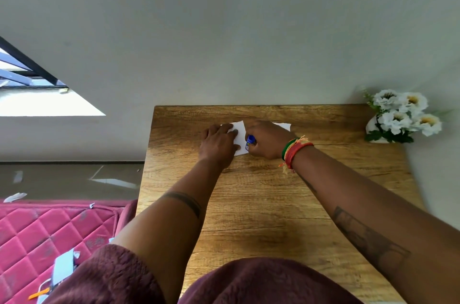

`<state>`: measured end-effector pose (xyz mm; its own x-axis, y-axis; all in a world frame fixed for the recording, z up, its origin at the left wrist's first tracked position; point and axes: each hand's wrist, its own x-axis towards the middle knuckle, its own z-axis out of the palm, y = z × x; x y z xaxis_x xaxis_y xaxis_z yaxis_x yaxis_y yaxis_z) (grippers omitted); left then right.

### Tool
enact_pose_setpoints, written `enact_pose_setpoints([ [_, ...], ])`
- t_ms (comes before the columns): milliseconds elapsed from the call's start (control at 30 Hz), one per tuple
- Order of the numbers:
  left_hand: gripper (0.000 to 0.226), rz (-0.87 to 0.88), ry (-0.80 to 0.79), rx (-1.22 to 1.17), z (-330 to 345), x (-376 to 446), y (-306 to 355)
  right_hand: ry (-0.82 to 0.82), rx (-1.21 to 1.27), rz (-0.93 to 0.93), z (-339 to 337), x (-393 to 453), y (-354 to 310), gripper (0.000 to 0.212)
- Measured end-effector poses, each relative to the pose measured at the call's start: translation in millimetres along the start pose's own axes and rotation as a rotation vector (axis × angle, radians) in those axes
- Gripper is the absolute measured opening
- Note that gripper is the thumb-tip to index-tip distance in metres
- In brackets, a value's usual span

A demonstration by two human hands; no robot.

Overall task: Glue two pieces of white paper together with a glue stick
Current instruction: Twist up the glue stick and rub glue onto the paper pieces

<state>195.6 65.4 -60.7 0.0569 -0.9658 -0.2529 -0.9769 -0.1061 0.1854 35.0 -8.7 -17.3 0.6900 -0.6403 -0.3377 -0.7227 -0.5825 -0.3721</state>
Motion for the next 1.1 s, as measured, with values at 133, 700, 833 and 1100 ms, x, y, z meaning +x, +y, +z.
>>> enact_pose_setpoints([
  [133,0.046,-0.016,0.028,0.062,-1.0,-3.5,6.2,0.167,0.271,0.131,-5.6,-9.4,13.3,0.011],
  [700,0.039,0.122,0.146,0.170,8.6,-6.4,11.5,0.373,0.292,0.272,-0.6,-2.6,24.9,0.025],
  [833,0.044,0.134,0.118,0.158,10.0,-2.8,7.7,0.348,0.233,0.249,-4.0,5.9,22.0,0.023],
  [1100,0.042,0.100,0.096,0.137,7.3,2.1,12.0,0.253,0.130,0.212,-2.2,11.3,21.3,0.025],
])
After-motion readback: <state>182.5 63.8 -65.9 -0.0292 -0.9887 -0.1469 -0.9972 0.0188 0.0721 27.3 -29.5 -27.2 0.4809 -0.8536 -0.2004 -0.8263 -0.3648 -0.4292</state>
